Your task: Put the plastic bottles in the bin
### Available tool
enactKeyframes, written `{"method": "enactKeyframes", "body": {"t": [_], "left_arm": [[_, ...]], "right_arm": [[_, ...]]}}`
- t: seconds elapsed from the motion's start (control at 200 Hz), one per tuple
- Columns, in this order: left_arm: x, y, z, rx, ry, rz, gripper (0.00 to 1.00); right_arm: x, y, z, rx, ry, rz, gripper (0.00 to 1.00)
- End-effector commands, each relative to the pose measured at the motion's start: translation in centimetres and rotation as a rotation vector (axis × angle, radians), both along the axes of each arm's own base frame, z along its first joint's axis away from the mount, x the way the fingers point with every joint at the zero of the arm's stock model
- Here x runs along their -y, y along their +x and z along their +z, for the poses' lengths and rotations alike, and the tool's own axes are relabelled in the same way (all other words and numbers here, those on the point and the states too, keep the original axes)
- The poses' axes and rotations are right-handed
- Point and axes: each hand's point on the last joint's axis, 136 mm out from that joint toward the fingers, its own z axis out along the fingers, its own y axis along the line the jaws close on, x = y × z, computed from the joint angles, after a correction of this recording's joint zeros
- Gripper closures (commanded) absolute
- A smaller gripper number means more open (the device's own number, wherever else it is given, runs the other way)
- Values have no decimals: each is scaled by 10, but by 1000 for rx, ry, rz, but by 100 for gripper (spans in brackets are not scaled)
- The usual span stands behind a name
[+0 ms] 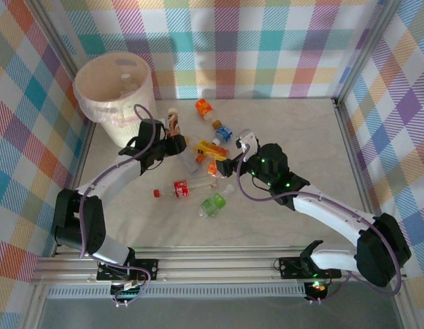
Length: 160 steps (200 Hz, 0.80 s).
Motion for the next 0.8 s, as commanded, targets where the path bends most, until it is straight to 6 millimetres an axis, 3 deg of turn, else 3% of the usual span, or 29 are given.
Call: {"method": "enactKeyframes", "body": {"t": [0.0, 0.19, 0.46, 0.655, 0.795], "left_arm": [[15, 5, 61, 152, -50, -68, 52], [14, 6, 107, 258, -60, -78, 52], [-6, 15, 170, 410, -51, 15, 52], [-48, 33, 211, 479, -7, 220, 52], [-80, 50, 228, 488, -43, 378, 52]], "right_arm": [[1, -2, 23, 73, 42, 0, 0], [-1, -6, 23, 56, 31, 22, 0], [-1, -10, 21, 57, 29, 36, 0], [6, -7, 22, 56, 48, -10, 0], [14, -1, 23, 40, 64, -74, 0]]}}
